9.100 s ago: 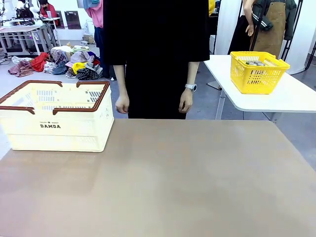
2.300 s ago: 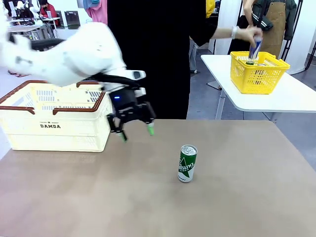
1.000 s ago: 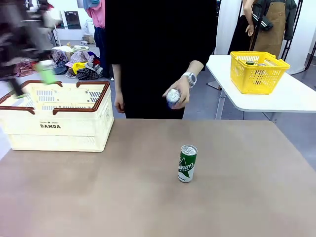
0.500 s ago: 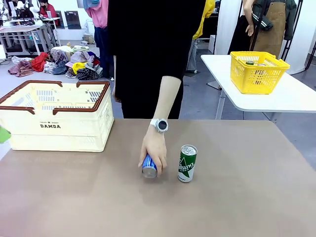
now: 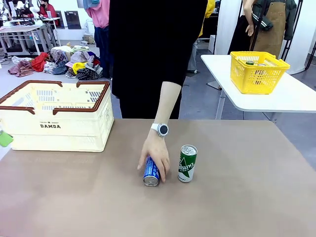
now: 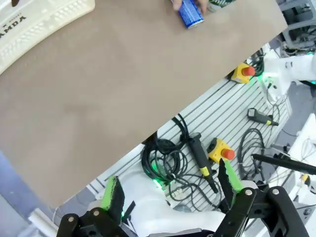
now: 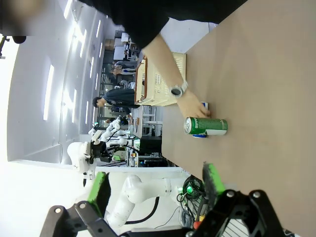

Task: Place the drinks into the Shopping basket.
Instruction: Pick up one drink and place it into the Shopping basket.

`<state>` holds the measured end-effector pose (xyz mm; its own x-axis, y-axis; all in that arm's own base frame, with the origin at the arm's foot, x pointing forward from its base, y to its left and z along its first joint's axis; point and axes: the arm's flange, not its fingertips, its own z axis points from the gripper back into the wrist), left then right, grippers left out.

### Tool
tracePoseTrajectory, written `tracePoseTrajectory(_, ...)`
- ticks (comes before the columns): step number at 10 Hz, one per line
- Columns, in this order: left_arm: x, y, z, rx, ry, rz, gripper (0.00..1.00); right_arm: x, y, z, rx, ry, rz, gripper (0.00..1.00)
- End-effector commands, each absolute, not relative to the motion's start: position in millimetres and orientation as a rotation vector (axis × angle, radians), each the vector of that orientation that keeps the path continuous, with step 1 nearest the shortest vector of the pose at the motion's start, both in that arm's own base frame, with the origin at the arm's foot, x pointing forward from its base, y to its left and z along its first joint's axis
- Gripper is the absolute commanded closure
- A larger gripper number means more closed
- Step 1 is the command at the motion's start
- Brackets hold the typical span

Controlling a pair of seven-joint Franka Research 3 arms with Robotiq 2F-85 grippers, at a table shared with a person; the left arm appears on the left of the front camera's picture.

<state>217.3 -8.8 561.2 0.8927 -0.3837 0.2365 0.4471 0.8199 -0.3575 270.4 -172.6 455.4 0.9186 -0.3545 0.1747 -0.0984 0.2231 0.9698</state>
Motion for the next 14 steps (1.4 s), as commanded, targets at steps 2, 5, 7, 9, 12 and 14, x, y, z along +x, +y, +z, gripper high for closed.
tracePoseTrajectory(2, 236, -24, 570, -0.446, -0.129, -0.439, 0.0, 272, -173, 458, 1.36, -0.419, -0.177, 0.0)
tracePoseTrajectory(5, 279, -77, 580, -0.578, -0.113, -0.237, 0.0, 272, -173, 458, 1.36, -0.419, -0.177, 0.0)
tracePoseTrajectory(7, 333, -151, 574, -0.547, -0.057, -0.125, 0.0, 272, -173, 458, 1.36, -0.419, -0.177, 0.0)
tracePoseTrajectory(9, 382, -221, 551, -0.416, -0.042, -0.128, 0.0, 272, -173, 458, 1.36, -0.419, -0.177, 0.0)
tracePoseTrajectory(12, 454, -329, 500, -0.263, -0.005, -0.206, 0.0, 272, -173, 458, 1.36, -0.419, -0.177, 0.0)
tracePoseTrajectory(14, 481, -395, 470, -0.256, 0.024, -0.236, 0.0, 272, -173, 458, 1.36, -0.419, -0.177, 0.0)
